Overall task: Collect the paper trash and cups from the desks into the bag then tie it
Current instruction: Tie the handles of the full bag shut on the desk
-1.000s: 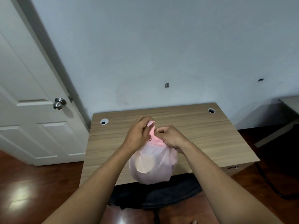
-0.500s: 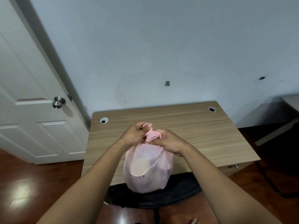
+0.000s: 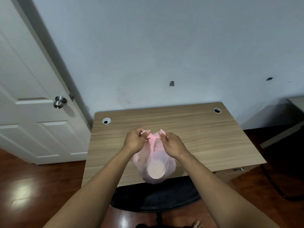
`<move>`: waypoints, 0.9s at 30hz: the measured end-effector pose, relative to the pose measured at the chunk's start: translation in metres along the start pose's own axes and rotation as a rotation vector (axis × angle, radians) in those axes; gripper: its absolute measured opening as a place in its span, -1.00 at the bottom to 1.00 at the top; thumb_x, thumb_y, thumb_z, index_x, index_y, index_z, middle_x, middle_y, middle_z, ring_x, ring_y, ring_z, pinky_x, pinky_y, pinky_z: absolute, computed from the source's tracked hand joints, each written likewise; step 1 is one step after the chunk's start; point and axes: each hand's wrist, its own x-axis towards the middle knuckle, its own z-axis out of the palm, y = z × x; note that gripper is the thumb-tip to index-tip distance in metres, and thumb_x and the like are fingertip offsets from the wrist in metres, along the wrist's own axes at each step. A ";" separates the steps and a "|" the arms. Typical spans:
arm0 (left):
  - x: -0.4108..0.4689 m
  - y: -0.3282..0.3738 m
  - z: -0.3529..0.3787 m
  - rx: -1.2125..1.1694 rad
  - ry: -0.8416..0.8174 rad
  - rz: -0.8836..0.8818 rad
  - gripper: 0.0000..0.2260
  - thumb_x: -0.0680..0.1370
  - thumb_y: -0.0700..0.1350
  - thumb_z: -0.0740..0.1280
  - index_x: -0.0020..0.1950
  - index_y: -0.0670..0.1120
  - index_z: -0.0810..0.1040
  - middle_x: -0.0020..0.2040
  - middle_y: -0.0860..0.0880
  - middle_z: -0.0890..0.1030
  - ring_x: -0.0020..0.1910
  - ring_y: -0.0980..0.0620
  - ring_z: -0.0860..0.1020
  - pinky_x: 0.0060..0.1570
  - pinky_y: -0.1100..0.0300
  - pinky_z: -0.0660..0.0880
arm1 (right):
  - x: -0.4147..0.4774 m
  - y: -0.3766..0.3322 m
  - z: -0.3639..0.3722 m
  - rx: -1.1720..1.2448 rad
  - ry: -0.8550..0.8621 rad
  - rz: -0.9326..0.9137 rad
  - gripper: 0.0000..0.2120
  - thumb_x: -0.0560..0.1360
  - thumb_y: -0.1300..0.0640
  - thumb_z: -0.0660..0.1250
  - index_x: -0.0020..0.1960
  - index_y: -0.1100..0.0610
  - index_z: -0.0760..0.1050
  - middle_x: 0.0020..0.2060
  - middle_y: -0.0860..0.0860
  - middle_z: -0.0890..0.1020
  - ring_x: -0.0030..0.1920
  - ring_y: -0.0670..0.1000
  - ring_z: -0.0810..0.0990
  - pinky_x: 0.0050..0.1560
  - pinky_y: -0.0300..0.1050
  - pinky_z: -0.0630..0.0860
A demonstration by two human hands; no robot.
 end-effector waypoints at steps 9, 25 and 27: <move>0.004 -0.040 -0.022 0.211 0.229 -0.053 -0.75 0.71 -0.05 0.39 -0.17 0.00 0.57 -0.30 0.11 0.74 -0.16 0.07 0.61 -0.25 0.25 0.40 | -0.002 0.035 0.009 -0.165 0.011 0.243 -0.42 0.78 -0.18 0.05 0.20 0.22 0.67 0.19 0.24 0.72 0.25 0.30 0.66 0.18 0.11 0.58; -0.016 0.029 -0.011 -0.770 -0.123 0.042 -0.79 0.80 -0.01 0.21 0.12 -0.14 0.43 -0.05 -0.22 0.72 -0.30 -0.07 0.67 -0.29 0.19 0.53 | 0.003 -0.025 -0.019 0.423 0.140 -0.165 -0.49 0.82 -0.11 0.10 -0.13 0.12 0.59 -0.16 -0.03 0.79 -0.11 0.02 0.74 0.07 -0.07 0.60; -0.014 0.030 -0.009 -0.828 -0.166 0.052 -0.80 0.77 -0.03 0.29 0.13 -0.17 0.48 -0.12 -0.17 0.67 -0.30 -0.03 0.61 -0.20 0.17 0.55 | 0.001 -0.035 -0.025 0.578 0.090 -0.150 -0.45 0.82 -0.12 0.11 -0.10 0.24 0.57 -0.30 0.02 0.69 -0.26 0.04 0.63 -0.09 -0.08 0.58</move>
